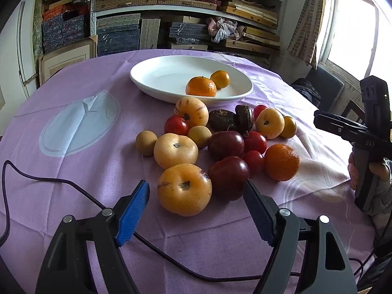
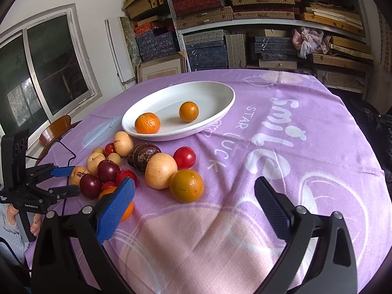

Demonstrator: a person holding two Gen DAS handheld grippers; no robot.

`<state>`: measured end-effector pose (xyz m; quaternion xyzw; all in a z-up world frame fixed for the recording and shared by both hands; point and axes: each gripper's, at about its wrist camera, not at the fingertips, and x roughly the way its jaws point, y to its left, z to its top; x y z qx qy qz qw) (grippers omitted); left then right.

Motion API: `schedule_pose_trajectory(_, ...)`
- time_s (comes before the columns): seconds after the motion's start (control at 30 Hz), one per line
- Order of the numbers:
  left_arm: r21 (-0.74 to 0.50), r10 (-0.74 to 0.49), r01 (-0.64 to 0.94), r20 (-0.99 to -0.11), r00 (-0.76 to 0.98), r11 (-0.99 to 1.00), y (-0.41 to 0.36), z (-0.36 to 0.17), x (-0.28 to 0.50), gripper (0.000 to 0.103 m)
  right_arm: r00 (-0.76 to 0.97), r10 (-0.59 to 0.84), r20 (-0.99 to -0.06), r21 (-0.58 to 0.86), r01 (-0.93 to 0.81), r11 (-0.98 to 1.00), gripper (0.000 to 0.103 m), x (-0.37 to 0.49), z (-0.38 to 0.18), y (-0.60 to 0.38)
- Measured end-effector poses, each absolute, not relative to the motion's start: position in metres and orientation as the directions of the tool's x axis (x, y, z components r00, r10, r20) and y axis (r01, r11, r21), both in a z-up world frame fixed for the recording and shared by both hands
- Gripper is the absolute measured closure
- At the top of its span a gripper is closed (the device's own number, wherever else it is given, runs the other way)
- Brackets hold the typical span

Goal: Organize fruits
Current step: 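Move both tools back toward the fruit cluster, then grasp the speckled yellow pear with the left tool while the right tool grasps a brownish orange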

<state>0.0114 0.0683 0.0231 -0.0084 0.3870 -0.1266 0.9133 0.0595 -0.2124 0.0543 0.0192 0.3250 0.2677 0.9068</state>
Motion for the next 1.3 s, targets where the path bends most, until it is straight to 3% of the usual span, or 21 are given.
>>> schedule_pose_trajectory(0.03,-0.112,-0.240,0.228,-0.704,0.669,0.967,0.068,0.023,0.011,0.026,0.640,0.494,-0.588,0.195,-0.481,0.855,0.009,0.059,0.054,-0.209)
schedule_pose_trajectory(0.1,-0.110,-0.241,0.234,-0.705,0.667,0.966,0.066,0.022,0.011,0.026,0.631,0.482,-0.608,0.162,-0.496,0.853,0.027,0.058,0.052,-0.203)
schedule_pose_trajectory(0.17,-0.112,-0.243,0.234,-0.705,0.666,0.966,0.066,0.022,0.011,0.026,0.621,0.461,-0.634,0.117,-0.511,0.851,0.037,0.058,0.050,-0.195)
schedule_pose_trajectory(0.3,-0.115,-0.249,0.240,-0.709,0.659,0.964,0.064,0.021,0.011,0.027,0.625,0.395,-0.674,0.007,-0.529,0.849,0.043,0.063,0.045,-0.182)
schedule_pose_trajectory(0.37,-0.111,-0.248,0.243,-0.709,0.660,0.964,0.063,0.021,0.011,0.028,0.626,0.344,-0.700,-0.079,-0.547,0.834,0.052,0.068,0.040,-0.172)
schedule_pose_trajectory(0.7,-0.137,-0.265,0.241,-0.709,0.653,0.961,0.066,0.020,0.009,0.032,0.584,0.355,-0.730,-0.068,-0.579,0.812,0.055,0.087,0.031,-0.163)
schedule_pose_trajectory(0.8,-0.144,-0.272,0.244,-0.710,0.650,0.959,0.067,0.019,0.008,0.034,0.562,0.360,-0.745,-0.058,-0.592,0.804,0.065,0.090,0.029,-0.160)
schedule_pose_trajectory(0.9,-0.145,-0.265,0.233,-0.713,0.649,0.962,0.069,0.019,0.010,0.048,0.559,0.360,-0.747,-0.055,-0.592,0.804,0.065,0.092,0.029,-0.158)
schedule_pose_trajectory(0.93,-0.154,-0.264,0.223,-0.719,0.643,0.963,0.071,0.018,0.011,0.058,0.559,0.361,-0.747,-0.055,-0.592,0.804,0.065,0.092,0.029,-0.158)
schedule_pose_trajectory(1.3,-0.182,-0.287,0.226,-0.710,0.643,0.957,0.074,0.019,0.012,0.058,0.553,0.387,-0.738,-0.007,-0.580,0.814,0.066,0.095,0.029,-0.169)
